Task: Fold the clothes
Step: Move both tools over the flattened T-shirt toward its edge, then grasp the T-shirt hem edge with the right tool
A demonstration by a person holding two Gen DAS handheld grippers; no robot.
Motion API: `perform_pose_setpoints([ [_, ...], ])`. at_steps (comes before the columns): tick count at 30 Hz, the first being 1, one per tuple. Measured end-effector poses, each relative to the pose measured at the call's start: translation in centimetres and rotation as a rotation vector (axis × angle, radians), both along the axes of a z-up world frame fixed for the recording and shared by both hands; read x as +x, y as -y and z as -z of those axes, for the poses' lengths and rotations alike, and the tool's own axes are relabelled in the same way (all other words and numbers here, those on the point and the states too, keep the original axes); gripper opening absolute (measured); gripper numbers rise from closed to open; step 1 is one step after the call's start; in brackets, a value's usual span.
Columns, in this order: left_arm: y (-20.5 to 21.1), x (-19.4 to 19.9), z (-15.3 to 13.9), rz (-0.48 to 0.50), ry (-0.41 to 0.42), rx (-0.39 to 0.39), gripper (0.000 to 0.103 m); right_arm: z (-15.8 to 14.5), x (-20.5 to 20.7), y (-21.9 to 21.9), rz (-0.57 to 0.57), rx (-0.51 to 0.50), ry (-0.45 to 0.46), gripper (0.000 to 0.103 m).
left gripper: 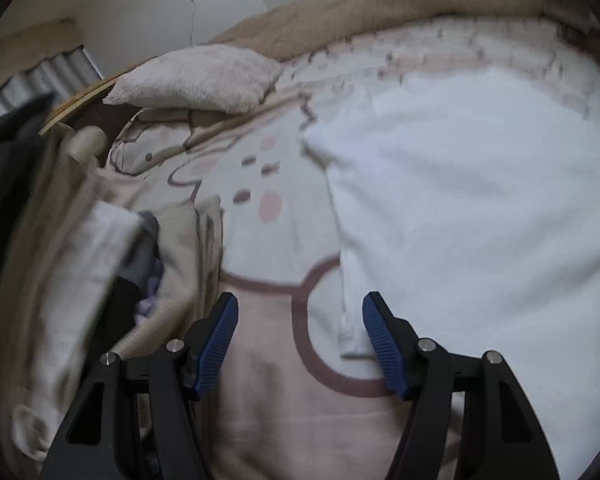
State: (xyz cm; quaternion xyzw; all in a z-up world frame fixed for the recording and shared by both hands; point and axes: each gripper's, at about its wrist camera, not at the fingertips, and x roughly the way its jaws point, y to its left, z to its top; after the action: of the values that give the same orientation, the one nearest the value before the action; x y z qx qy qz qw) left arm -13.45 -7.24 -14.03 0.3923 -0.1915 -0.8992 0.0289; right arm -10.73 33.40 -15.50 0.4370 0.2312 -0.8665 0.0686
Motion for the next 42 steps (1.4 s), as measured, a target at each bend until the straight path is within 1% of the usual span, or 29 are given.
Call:
perform_pose_setpoints([
  [1,0.1,-0.1,-1.0,0.004,-0.013,0.031,0.065,-0.9,0.3,-1.5,0.052,-0.088,0.02,0.087],
  [4,0.7,-4.2,-1.7,-0.015,0.013,0.119,0.065,-4.9,-0.4,-6.4,0.232,-0.432,-0.002,0.087],
  [5,1.0,-5.6,-1.9,-0.022,0.022,0.148,0.065,-6.1,-1.6,-7.3,0.26,-0.521,0.0,0.087],
  [6,1.2,-7.0,-2.1,-0.028,0.031,0.178,0.065,-7.0,-3.2,-7.4,0.264,-0.57,0.015,0.087],
  [9,1.8,-11.2,-2.7,-0.047,0.059,0.266,0.065,-8.8,-8.9,-6.0,0.223,-0.593,0.084,0.084],
  [12,2.5,-15.4,-3.3,-0.067,0.087,0.354,0.065,-8.8,-16.7,-2.3,0.126,-0.477,0.124,0.078],
  [14,3.2,-17.9,-2.2,-0.096,0.127,0.435,0.065,-7.6,-21.0,-0.6,0.122,-0.442,0.132,0.064],
  [15,3.3,-18.5,-1.6,-0.095,0.151,0.467,0.064,-6.7,-22.5,-0.2,0.131,-0.453,0.144,0.061],
  [16,3.4,-19.0,-1.0,-0.094,0.176,0.498,0.064,-5.5,-24.1,0.2,0.143,-0.476,0.167,0.055],
  [18,3.5,-20.1,0.2,-0.09,0.225,0.561,0.064,-2.7,-27.2,0.7,0.169,-0.532,0.231,0.053],
  [19,3.6,-20.7,0.8,-0.089,0.25,0.592,0.064,-1.4,-28.1,1.0,0.175,-0.543,0.262,0.048],
  [20,3.5,-20.9,1.3,-0.086,0.262,0.606,0.064,-0.1,-28.6,1.4,0.178,-0.55,0.289,0.035],
  [21,3.4,-21.0,1.8,-0.084,0.273,0.618,0.064,1.1,-29.2,1.8,0.182,-0.557,0.316,0.025],
  [22,3.3,-20.9,2.1,-0.082,0.272,0.614,0.064,1.7,-29.1,2.4,0.174,-0.55,0.306,0.01],
  [24,3.2,-20.3,2.3,-0.075,0.249,0.604,0.064,0.2,-27.3,4.2,0.092,-0.487,0.201,0.005],
  [26,3.0,-19.3,2.1,-0.064,0.203,0.598,0.064,-1.7,-25.2,6.1,-0.003,-0.415,0.089,0.005],
  [27,3.0,-18.8,2.0,-0.059,0.181,0.594,0.064,-2.7,-23.8,7.5,-0.079,-0.367,0.028,0.004],
  [28,2.9,-18.3,1.9,-0.054,0.158,0.591,0.064,-3.5,-21.4,9.7,-0.194,-0.315,-0.026,0.004],
  [29,2.9,-17.9,1.8,-0.048,0.136,0.587,0.064,-3.7,-19.5,11.4,-0.282,-0.277,-0.052,0.004],
  [31,3.1,-17.1,1.8,-0.045,0.105,0.603,0.064,-2.4,-16.0,14.8,-0.428,-0.187,-0.036,0.004],
  [32,3.3,-16.7,1.9,-0.04,0.093,0.629,0.064,-1.4,-14.3,16.3,-0.492,-0.144,-0.01,0.005],
  [34,3.7,-16.1,2.3,-0.036,0.072,0.675,0.064,0.5,-11.9,17.8,-0.535,-0.073,0.005,0.005],
  [35,4.1,-15.9,2.6,-0.038,0.067,0.691,0.064,1.3,-10.6,18.5,-0.549,-0.037,0.007,0.008],
  [36,4.4,-15.6,3.0,-0.041,0.063,0.708,0.064,2.2,-9.4,19.2,-0.562,-0.001,0.009,0.012],
  [37,4.8,-15.4,3.3,-0.047,0.061,0.721,0.064,2.4,-8.7,19.3,-0.561,0.008,0.008,0.02],
  [39,5.5,-14.9,4.2,-0.07,0.06,0.758,0.064,1.7,-7.8,18.8,-0.536,-0.019,-0.001,0.036],
  [40,6.2,-14.7,4.5,-0.079,0.056,0.8,0.064,1.0,-7.5,18.4,-0.525,-0.053,0.001,0.061],
  [41,6.8,-14.5,4.8,-0.087,0.051,0.844,0.064,0.0,-7.4,17.8,-0.516,-0.105,0.008,0.079],
  [42,7.2,-14.3,4.9,-0.091,0.041,0.872,0.064,-0.8,-7.6,17.3,-0.507,-0.151,0.02,0.08],
])
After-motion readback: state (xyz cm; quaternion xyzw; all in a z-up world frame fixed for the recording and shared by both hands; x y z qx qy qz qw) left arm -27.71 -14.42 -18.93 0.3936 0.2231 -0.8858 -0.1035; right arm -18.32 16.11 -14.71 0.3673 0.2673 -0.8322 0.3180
